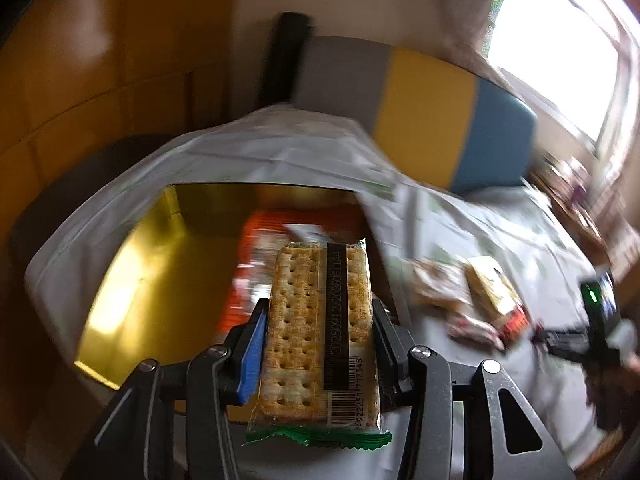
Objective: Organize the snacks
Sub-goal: 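Carry the cracker packet into the gold tin and open the left tool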
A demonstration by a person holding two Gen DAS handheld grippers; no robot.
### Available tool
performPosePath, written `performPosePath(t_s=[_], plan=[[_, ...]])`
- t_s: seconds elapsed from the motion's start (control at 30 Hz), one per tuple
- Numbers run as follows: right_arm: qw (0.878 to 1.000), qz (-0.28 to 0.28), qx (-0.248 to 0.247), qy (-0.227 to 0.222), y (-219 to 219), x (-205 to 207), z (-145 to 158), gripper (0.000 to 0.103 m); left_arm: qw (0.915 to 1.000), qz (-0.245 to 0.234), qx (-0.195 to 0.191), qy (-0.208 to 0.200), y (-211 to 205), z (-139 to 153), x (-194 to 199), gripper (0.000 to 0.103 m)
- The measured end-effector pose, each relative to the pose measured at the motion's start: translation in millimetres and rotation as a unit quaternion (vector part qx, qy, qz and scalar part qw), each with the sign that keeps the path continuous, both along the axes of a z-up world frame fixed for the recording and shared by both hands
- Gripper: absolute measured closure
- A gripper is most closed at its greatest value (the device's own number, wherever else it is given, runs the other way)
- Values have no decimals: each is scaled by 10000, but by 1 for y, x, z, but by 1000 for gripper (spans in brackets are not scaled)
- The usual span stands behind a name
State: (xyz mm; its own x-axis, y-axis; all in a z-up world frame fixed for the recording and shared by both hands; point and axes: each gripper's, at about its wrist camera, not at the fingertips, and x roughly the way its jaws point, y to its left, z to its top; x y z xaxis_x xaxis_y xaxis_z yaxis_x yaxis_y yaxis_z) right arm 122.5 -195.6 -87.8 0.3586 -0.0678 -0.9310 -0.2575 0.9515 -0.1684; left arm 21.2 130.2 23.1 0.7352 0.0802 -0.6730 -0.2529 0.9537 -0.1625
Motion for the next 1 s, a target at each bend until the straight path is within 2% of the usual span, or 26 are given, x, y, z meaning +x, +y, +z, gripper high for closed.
performPosePath(t_s=[0.13, 0.23, 0.33, 0.57, 0.83, 1.0], plan=[[9999, 49, -84, -26, 3, -2, 0, 83, 9960, 768, -408, 214, 51, -11, -1, 55], [9999, 63, -116, -31, 5, -3, 1, 83, 9875, 1255, -890, 350, 86, -22, -6, 55], [9999, 71, -135, -35, 6, -3, 0, 83, 9822, 1469, -1079, 449, 100, -32, -9, 55], [9999, 69, -144, -44, 7, -4, 1, 83, 9803, 1477, -1165, 610, 100, -47, -1, 55], [9999, 77, -141, -46, 6, -4, 0, 83, 9833, 1294, -898, 907, 89, -64, 14, 55], [9999, 71, -139, -44, 6, -4, 1, 83, 9846, 1282, -754, 923, 86, -66, 13, 53]])
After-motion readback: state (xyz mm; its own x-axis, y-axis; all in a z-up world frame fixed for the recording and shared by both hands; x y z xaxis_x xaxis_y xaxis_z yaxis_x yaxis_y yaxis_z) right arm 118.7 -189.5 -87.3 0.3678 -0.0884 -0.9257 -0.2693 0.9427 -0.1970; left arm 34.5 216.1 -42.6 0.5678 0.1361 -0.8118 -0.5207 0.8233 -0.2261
